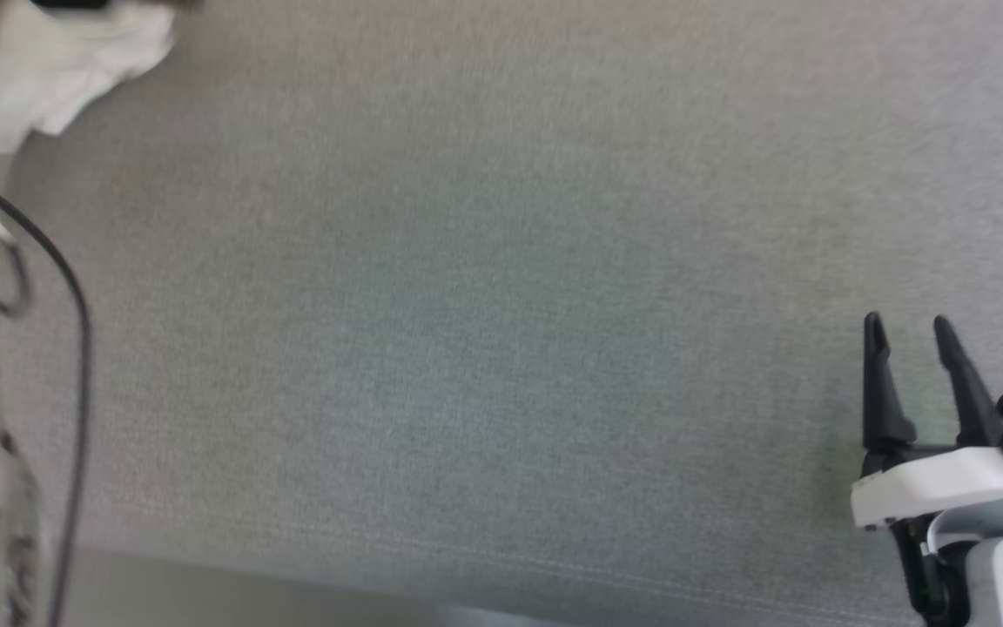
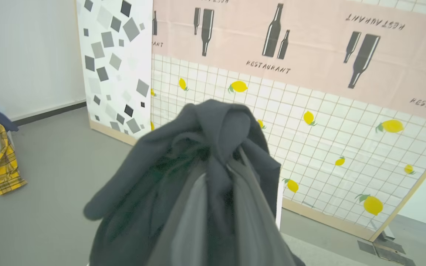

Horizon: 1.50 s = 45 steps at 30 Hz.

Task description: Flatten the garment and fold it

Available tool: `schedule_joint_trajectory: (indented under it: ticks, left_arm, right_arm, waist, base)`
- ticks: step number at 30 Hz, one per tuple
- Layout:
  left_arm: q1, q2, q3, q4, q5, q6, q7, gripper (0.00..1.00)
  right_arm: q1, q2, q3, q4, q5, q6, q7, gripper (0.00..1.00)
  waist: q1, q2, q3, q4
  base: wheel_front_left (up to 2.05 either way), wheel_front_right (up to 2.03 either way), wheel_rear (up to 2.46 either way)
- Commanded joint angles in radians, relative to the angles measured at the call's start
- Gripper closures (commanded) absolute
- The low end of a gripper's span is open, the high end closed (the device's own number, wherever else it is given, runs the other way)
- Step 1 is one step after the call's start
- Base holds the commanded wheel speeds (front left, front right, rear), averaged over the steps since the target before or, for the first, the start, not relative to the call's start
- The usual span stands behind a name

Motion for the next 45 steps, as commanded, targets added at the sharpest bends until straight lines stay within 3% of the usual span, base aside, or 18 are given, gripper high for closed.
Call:
schedule_joint_trajectory:
  ticks: [1, 4, 7, 12, 17, 20, 24, 32, 36, 40, 44, 45]
  left_arm:
    - [-0.05, 0.013, -0.021, -0.029, 0.023, -0.019, 0.003, 1.0]
    - [-0.133, 0.026, -0.062, -0.07, 0.043, -0.057, 0.019, 1.0]
    - [-0.217, 0.002, -0.11, -0.086, 0.047, -0.097, 0.029, 1.0]
    - [-0.306, -0.098, -0.169, -0.087, 0.01, -0.131, 0.036, 1.0]
    - [-0.296, -0.208, -0.198, -0.066, -0.06, -0.147, 0.032, 1.0]
    - [-0.233, -0.266, -0.221, -0.055, -0.115, -0.157, 0.033, 1.0]
    - [-0.112, -0.298, -0.288, -0.024, -0.15, -0.165, 0.035, 1.0]
    - [0.227, -0.315, -0.457, 0.119, -0.2, -0.171, 0.069, 1.0]
    - [0.37, -0.316, -0.554, 0.233, -0.174, -0.171, 0.129, 1.0]
    - [0.458, -0.317, -0.633, 0.324, -0.148, -0.172, 0.2, 1.0]
    - [0.475, -0.317, -0.628, 0.356, -0.184, -0.166, 0.24, 1.0]
    - [0.469, -0.317, -0.618, 0.352, -0.197, -0.161, 0.239, 0.75]
  right_arm:
    - [-0.006, -0.001, 0.007, 0.02, 0.013, -0.002, -0.016, 0.0]
    - [0.001, -0.001, 0.017, 0.065, 0.027, -0.002, -0.036, 0.0]
    - [0.009, -0.001, 0.025, 0.11, 0.042, -0.002, -0.056, 0.0]
    - [0.014, -0.001, 0.036, 0.167, 0.053, -0.002, -0.078, 0.0]
    - [0.018, -0.001, 0.046, 0.199, 0.064, -0.002, -0.091, 0.0]
    - [0.023, -0.001, 0.04, 0.211, 0.071, -0.002, -0.095, 0.0]
    - [0.023, -0.001, 0.017, 0.213, 0.077, -0.002, -0.099, 0.0]
    - [0.019, -0.001, 0.006, 0.214, 0.074, -0.002, -0.101, 0.0]
    - [0.014, -0.001, 0.001, 0.206, 0.072, -0.002, -0.102, 0.0]
    - [0.012, -0.001, -0.005, 0.201, 0.069, -0.002, -0.102, 0.0]
    - [0.019, -0.001, -0.005, 0.199, 0.069, -0.002, -0.102, 0.0]
    - [0.022, -0.001, -0.006, 0.199, 0.068, -0.002, -0.102, 0.0]
  waist:
    - [-0.0001, 0.0, -0.067, -0.029]
    - [-0.0001, 0.0, -0.104, -0.059]
    - [-0.0001, 0.0, -0.145, -0.094]
    - [-0.0001, 0.0, -0.195, -0.156]
    - [-0.0001, 0.0, -0.217, -0.212]
    - [-0.0001, 0.0, -0.22, -0.24]
    - [-0.0001, 0.0, -0.202, -0.271]
    - [-0.0001, 0.0, -0.167, -0.31]
    - [-0.0001, 0.0, -0.157, -0.314]
    - [-0.0001, 0.0, -0.157, -0.3]
    - [-0.0001, 0.0, -0.171, -0.27]
    - [-0.0001, 0.0, -0.177, -0.26]
  base:
    - [0.0, 0.0, 0.0]
    - [0.0, 0.0, 0.0]
    - [0.0, 0.0, 0.0]
    - [0.0, 0.0, 0.0]
    - [0.0, 0.0, 0.0]
    - [0.0, 0.0, 0.0]
    - [0.0, 0.0, 0.0]
    - [0.0, 0.0, 0.0]
    - [0.0, 0.0, 0.0]
    - [0.0, 0.0, 0.0]
    - [0.0, 0.0, 0.0]
    - [0.0, 0.0, 0.0]
